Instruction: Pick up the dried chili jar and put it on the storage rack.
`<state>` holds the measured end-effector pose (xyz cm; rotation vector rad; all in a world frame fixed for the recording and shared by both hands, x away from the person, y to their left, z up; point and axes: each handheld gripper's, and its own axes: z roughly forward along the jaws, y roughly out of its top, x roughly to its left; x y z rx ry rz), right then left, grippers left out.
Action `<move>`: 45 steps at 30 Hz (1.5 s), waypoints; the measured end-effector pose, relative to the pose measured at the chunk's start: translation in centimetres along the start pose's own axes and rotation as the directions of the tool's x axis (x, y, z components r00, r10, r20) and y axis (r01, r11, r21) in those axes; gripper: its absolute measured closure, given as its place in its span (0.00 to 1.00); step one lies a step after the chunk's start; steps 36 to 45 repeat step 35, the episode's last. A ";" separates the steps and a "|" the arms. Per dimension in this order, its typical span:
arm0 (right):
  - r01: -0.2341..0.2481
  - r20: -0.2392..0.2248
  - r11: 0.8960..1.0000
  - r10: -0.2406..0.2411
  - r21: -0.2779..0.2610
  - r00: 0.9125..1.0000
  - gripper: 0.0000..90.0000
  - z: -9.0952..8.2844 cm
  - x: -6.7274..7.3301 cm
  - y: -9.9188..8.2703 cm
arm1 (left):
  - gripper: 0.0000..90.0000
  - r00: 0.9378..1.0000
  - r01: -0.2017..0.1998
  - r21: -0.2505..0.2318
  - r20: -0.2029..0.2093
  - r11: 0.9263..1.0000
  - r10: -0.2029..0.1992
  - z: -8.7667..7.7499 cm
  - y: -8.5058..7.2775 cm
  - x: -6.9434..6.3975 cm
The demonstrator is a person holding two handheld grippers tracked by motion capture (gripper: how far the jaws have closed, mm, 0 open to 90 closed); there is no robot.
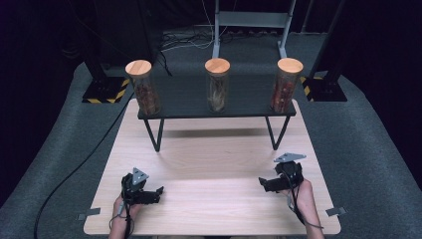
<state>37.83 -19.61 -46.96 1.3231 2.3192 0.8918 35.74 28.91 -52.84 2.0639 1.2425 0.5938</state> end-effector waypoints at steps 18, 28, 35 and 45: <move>0.000 -0.013 0.996 -0.001 -0.094 1.000 0.00 2.1 0.2 -6.1 | 0.02 1.000 -0.005 -0.001 0.000 1.000 0.005 0.0 0.0 0.0; 0.033 0.024 0.996 -0.031 -0.080 0.999 0.00 2.1 0.6 -6.3 | 0.02 1.000 0.002 -0.001 0.002 1.000 -0.002 0.0 0.0 0.0; 0.025 0.042 0.996 -0.021 -0.082 0.999 0.00 2.1 0.6 -6.3 | 0.02 1.000 0.000 0.000 0.000 1.000 0.000 0.0 0.0 0.0; 0.025 0.042 0.996 -0.021 -0.082 0.999 0.00 2.1 0.6 -6.3 | 0.02 1.000 0.000 0.000 0.000 1.000 0.000 0.0 0.0 0.0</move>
